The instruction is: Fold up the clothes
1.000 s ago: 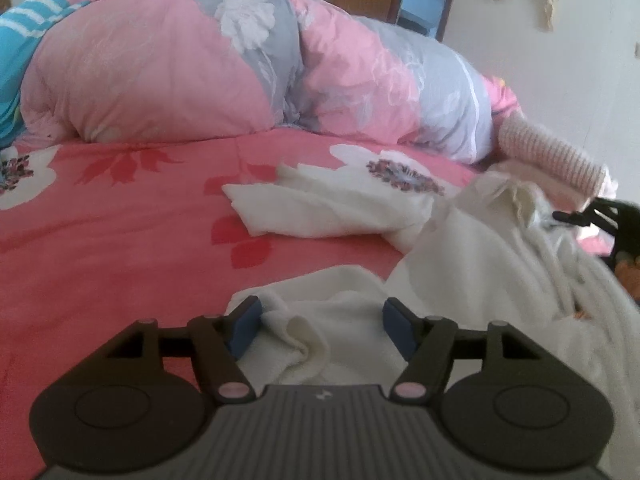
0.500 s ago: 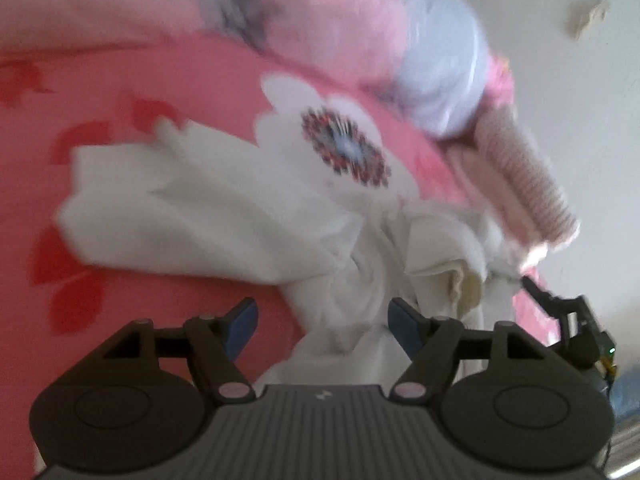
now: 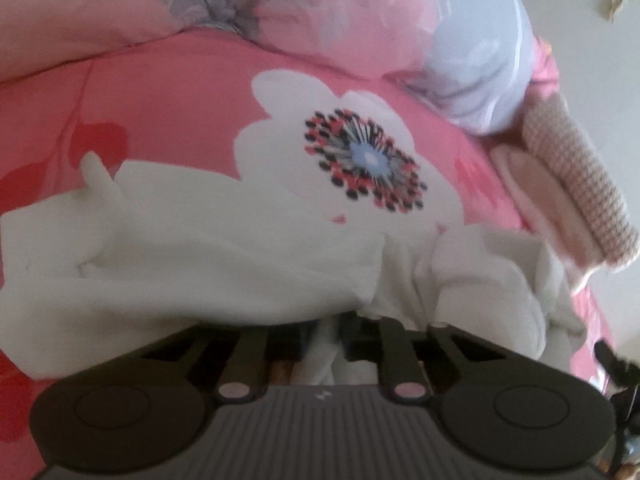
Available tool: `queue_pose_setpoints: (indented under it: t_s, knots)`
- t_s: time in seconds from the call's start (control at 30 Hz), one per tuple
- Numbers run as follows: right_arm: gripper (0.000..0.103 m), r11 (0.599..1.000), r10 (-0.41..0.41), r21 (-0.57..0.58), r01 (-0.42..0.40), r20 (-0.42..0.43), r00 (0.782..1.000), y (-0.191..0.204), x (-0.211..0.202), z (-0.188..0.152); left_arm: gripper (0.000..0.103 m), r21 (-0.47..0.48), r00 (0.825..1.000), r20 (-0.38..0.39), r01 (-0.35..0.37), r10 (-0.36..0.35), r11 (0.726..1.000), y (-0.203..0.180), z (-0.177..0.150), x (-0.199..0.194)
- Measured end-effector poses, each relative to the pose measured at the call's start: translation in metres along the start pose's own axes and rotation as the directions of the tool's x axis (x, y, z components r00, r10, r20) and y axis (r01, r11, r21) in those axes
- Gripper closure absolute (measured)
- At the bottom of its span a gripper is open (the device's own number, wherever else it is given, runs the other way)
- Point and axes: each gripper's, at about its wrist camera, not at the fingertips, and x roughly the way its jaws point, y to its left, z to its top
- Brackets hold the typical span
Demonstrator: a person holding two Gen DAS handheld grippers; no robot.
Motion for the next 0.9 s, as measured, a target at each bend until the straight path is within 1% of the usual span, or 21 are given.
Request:
queue_pose_setpoints:
  t_s: [0.1, 0.17, 0.2, 0.23, 0.3, 0.33, 0.43, 0.5, 0.53, 0.63, 0.7, 0.8, 0.9]
  knots:
    - [0.038, 0.998, -0.014, -0.062, 0.011, -0.043, 0.999, 0.007, 0.009, 0.000, 0.092, -0.022, 0.996, 0.091, 0.024, -0.022, 0.999, 0.006, 0.002, -0.014]
    - [0.042, 0.992, -0.038, -0.119, 0.030, -0.066, 0.997, 0.014, 0.017, -0.002, 0.092, -0.041, 0.988, 0.150, 0.035, -0.028, 0.999, 0.013, 0.004, -0.026]
    - [0.049, 0.988, -0.052, -0.147, 0.041, -0.074, 0.996, 0.017, 0.020, -0.003, 0.093, -0.054, 0.984, 0.178, 0.037, -0.026, 0.998, 0.018, 0.006, -0.033]
    - [0.063, 0.984, -0.069, -0.169, 0.055, -0.078, 0.995, 0.019, 0.023, -0.004, 0.093, -0.069, 0.979, 0.204, 0.035, -0.021, 0.997, 0.024, 0.007, -0.041]
    - [0.079, 0.982, -0.079, -0.180, 0.060, -0.101, 0.992, 0.020, 0.031, -0.004, 0.093, -0.093, 0.966, 0.259, 0.025, 0.000, 0.995, 0.038, 0.008, -0.058]
    - [0.087, 0.981, -0.076, -0.185, 0.055, -0.106, 0.991, 0.021, 0.035, -0.002, 0.093, -0.105, 0.956, 0.293, 0.015, 0.017, 0.994, 0.047, 0.009, -0.068]
    - [0.090, 0.979, -0.063, -0.201, 0.039, -0.118, 0.991, 0.027, 0.047, 0.002, 0.093, -0.164, 0.926, 0.371, 0.001, 0.061, 0.986, 0.078, 0.010, -0.094]
    - [0.091, 0.972, -0.066, -0.230, 0.036, -0.126, 0.990, 0.035, 0.059, 0.007, 0.093, -0.199, 0.913, 0.398, -0.010, 0.090, 0.980, 0.098, 0.012, -0.109]
    - [0.092, 0.969, -0.069, -0.245, 0.035, -0.133, 0.989, 0.040, 0.068, 0.010, 0.093, -0.212, 0.903, 0.414, -0.028, 0.115, 0.977, 0.108, 0.012, -0.117]
    - [0.093, 0.952, -0.083, -0.304, 0.035, -0.148, 0.985, 0.060, 0.098, 0.019, 0.093, -0.251, 0.864, 0.470, -0.062, 0.178, 0.966, 0.136, 0.011, -0.141]
    - [0.093, 0.948, -0.066, -0.319, 0.014, -0.154, 0.986, 0.075, 0.123, 0.026, 0.093, -0.287, 0.831, 0.511, -0.078, 0.222, 0.955, 0.155, 0.010, -0.155]
    - [0.093, 0.938, -0.037, -0.347, -0.014, -0.141, 0.989, 0.102, 0.160, 0.038, 0.093, -0.348, 0.773, 0.563, -0.098, 0.292, 0.932, 0.184, 0.012, -0.177]
    - [0.093, 0.927, 0.005, -0.370, -0.052, -0.127, 0.992, 0.131, 0.200, 0.050, 0.093, -0.422, 0.708, 0.606, -0.102, 0.364, 0.901, 0.219, 0.014, -0.206]
